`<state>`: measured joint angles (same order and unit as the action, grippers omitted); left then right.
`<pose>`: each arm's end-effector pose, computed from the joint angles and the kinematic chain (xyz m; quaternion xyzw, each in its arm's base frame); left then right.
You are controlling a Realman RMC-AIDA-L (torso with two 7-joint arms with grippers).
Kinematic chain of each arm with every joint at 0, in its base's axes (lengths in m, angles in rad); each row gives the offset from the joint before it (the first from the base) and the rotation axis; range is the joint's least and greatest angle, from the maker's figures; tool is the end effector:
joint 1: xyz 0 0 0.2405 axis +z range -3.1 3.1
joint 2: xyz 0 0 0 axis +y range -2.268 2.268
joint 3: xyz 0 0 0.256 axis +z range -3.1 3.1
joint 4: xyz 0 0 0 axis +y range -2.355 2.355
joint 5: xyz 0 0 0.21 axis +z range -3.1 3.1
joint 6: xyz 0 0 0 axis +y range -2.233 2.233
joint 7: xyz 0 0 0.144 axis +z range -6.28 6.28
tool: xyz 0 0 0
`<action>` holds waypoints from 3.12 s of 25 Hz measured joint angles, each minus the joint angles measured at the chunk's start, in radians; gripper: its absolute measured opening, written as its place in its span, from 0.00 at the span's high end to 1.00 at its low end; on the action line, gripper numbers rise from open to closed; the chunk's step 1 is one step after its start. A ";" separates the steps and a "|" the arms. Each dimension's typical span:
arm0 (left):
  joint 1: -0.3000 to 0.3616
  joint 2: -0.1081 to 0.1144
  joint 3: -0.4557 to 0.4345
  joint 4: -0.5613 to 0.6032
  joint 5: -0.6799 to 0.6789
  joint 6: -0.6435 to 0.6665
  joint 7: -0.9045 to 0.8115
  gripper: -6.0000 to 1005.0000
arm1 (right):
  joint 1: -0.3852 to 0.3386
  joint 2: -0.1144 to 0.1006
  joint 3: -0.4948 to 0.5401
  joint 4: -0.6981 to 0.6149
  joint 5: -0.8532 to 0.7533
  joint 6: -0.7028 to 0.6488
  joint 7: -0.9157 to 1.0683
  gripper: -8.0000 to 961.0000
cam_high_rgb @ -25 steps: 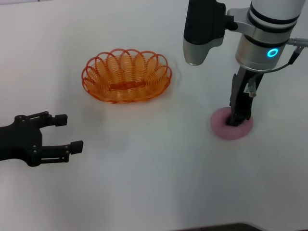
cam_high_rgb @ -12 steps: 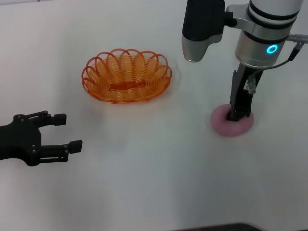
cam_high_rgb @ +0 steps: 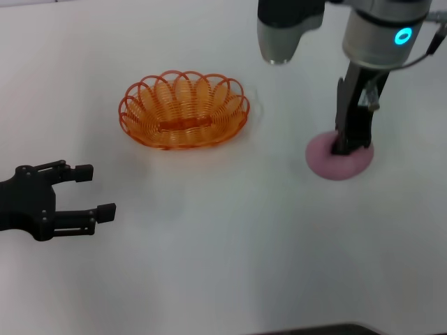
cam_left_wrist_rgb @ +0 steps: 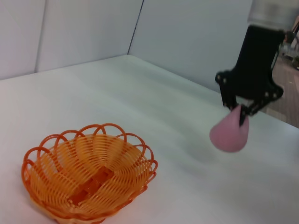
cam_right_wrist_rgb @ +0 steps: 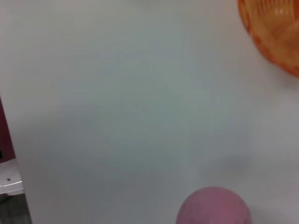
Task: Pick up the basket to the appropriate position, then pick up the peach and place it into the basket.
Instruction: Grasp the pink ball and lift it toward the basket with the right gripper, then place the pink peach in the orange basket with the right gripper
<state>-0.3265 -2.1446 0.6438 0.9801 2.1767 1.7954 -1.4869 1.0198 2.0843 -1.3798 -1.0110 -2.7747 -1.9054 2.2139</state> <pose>-0.2927 0.2620 0.0229 -0.9469 -0.2507 -0.1790 0.0922 0.1295 0.3606 -0.0106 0.9117 -0.1269 0.3906 0.0134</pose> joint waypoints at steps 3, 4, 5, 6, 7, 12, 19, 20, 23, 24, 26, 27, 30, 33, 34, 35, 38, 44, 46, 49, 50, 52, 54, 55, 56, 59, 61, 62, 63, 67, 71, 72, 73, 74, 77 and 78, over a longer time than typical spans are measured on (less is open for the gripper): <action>0.000 0.000 -0.001 0.003 0.000 0.005 -0.001 0.12 | 0.010 0.000 0.018 -0.071 -0.018 -0.044 0.001 0.94; 0.000 0.000 -0.001 0.005 0.000 0.008 -0.001 0.12 | 0.013 0.000 0.024 -0.089 -0.029 -0.058 0.001 0.94; 0.000 0.000 -0.001 0.006 0.000 0.011 -0.001 0.12 | 0.017 0.000 0.029 -0.105 -0.037 -0.067 0.002 0.94; 0.000 0.000 -0.001 0.008 0.000 0.015 -0.004 0.12 | 0.020 0.001 0.033 -0.117 -0.043 -0.075 0.002 0.94; -0.001 0.000 -0.001 0.010 0.000 0.019 -0.007 0.12 | 0.026 0.001 0.035 -0.128 -0.048 -0.078 0.002 0.94; -0.002 0.000 -0.004 0.015 0.000 0.039 -0.012 0.12 | 0.053 0.000 0.041 -0.157 -0.080 -0.082 -0.001 0.94; -0.003 0.000 -0.010 0.015 0.000 0.047 -0.015 0.12 | 0.103 0.001 0.068 -0.176 -0.090 -0.079 -0.046 0.94; -0.003 0.000 -0.010 0.015 0.000 0.049 -0.015 0.12 | 0.116 0.002 0.079 -0.184 -0.090 -0.075 -0.061 0.94; -0.003 0.000 -0.010 0.015 0.000 0.053 -0.015 0.12 | 0.128 0.004 0.092 -0.197 -0.091 -0.066 -0.072 0.94; -0.004 0.000 -0.010 0.015 0.000 0.054 -0.015 0.12 | 0.132 0.005 0.098 -0.205 -0.090 -0.059 -0.077 0.94; -0.004 0.000 -0.010 0.015 0.000 0.055 -0.015 0.12 | 0.139 0.006 0.111 -0.222 -0.086 -0.034 -0.085 0.94; -0.005 0.000 -0.010 0.015 0.000 0.055 -0.015 0.12 | 0.141 0.007 0.117 -0.228 -0.082 -0.021 -0.088 0.94; -0.005 0.000 -0.010 0.015 0.000 0.055 -0.015 0.12 | 0.145 0.008 0.140 -0.248 -0.051 0.029 -0.092 0.94; -0.005 -0.001 -0.008 0.015 0.000 0.055 -0.015 0.12 | 0.141 0.008 0.152 -0.278 -0.003 0.080 -0.084 0.94; -0.005 -0.001 -0.008 0.015 0.000 0.055 -0.015 0.12 | 0.137 0.008 0.153 -0.288 0.010 0.098 -0.082 0.94; -0.005 -0.001 -0.008 0.015 0.000 0.055 -0.015 0.12 | 0.134 0.008 0.154 -0.295 0.023 0.114 -0.081 0.94; -0.004 -0.001 -0.009 0.015 0.000 0.055 -0.015 0.12 | 0.129 0.008 0.170 -0.311 0.071 0.163 -0.077 0.94; -0.003 -0.001 -0.010 0.014 0.000 0.055 -0.015 0.12 | 0.075 0.002 0.202 -0.352 0.240 0.275 -0.083 0.94; -0.003 -0.001 -0.010 0.013 0.000 0.055 -0.014 0.12 | 0.040 0.003 0.208 -0.360 0.297 0.331 -0.087 0.94; -0.005 -0.002 -0.010 0.008 -0.003 0.052 -0.008 0.12 | -0.039 0.007 0.210 -0.359 0.437 0.440 -0.122 0.94; -0.006 -0.002 -0.010 0.007 -0.004 0.051 -0.008 0.12 | -0.064 0.008 0.208 -0.356 0.483 0.472 -0.140 0.94; -0.010 -0.002 -0.010 0.006 -0.005 0.052 -0.009 0.12 | -0.134 0.009 0.204 -0.346 0.612 0.553 -0.198 0.94; -0.013 -0.001 -0.010 0.006 -0.005 0.052 -0.012 0.12 | -0.194 0.009 0.200 -0.322 0.733 0.617 -0.267 0.94; -0.015 0.000 -0.010 0.006 -0.005 0.051 -0.012 0.12 | -0.213 0.009 0.198 -0.306 0.781 0.637 -0.297 0.94; -0.016 0.000 -0.010 0.006 -0.006 0.050 -0.012 0.12 | -0.234 0.009 0.196 -0.286 0.824 0.658 -0.327 0.94; -0.023 0.000 -0.008 0.004 -0.006 0.046 -0.013 0.12 | -0.277 0.011 0.190 -0.207 0.950 0.704 -0.446 0.94; -0.028 0.000 -0.005 0.004 -0.002 0.042 -0.013 0.12 | -0.301 0.013 0.174 -0.120 1.059 0.720 -0.569 0.94; -0.029 -0.001 -0.004 0.003 -0.001 0.040 -0.013 0.12 | -0.307 0.013 0.164 -0.073 1.114 0.723 -0.628 0.94; -0.030 -0.001 -0.004 0.003 -0.001 0.037 -0.013 0.12 | -0.310 0.013 0.153 -0.018 1.163 0.725 -0.691 0.94; -0.033 -0.001 -0.007 0.002 -0.005 0.033 -0.011 0.12 | -0.301 0.015 0.132 0.204 1.312 0.742 -0.907 0.94; -0.035 -0.004 -0.009 0.002 -0.002 0.031 -0.008 0.12 | -0.296 0.016 0.083 0.383 1.488 0.739 -1.136 0.94; -0.036 -0.005 -0.009 0.002 -0.001 0.031 -0.008 0.12 | -0.296 0.016 0.063 0.424 1.538 0.736 -1.203 0.94; -0.036 -0.005 -0.009 0.002 -0.001 0.030 -0.008 0.12 | -0.296 0.018 0.044 0.457 1.580 0.733 -1.263 0.94; -0.036 -0.006 -0.009 0.002 -0.002 0.030 -0.008 0.12 | -0.295 0.020 0.021 0.492 1.625 0.730 -1.319 0.94; -0.039 -0.006 -0.007 0.002 -0.002 0.029 -0.007 0.12 | -0.287 0.025 -0.043 0.596 1.748 0.723 -1.439 0.94; -0.041 -0.006 -0.006 0.002 -0.002 0.029 -0.007 0.12 | -0.282 0.026 -0.063 0.627 1.784 0.722 -1.462 0.94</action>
<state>-0.3672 -2.1505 0.6379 0.9816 2.1748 1.8246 -1.4941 0.7378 2.1106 -1.4427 -0.3837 -0.9912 -1.1830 0.7515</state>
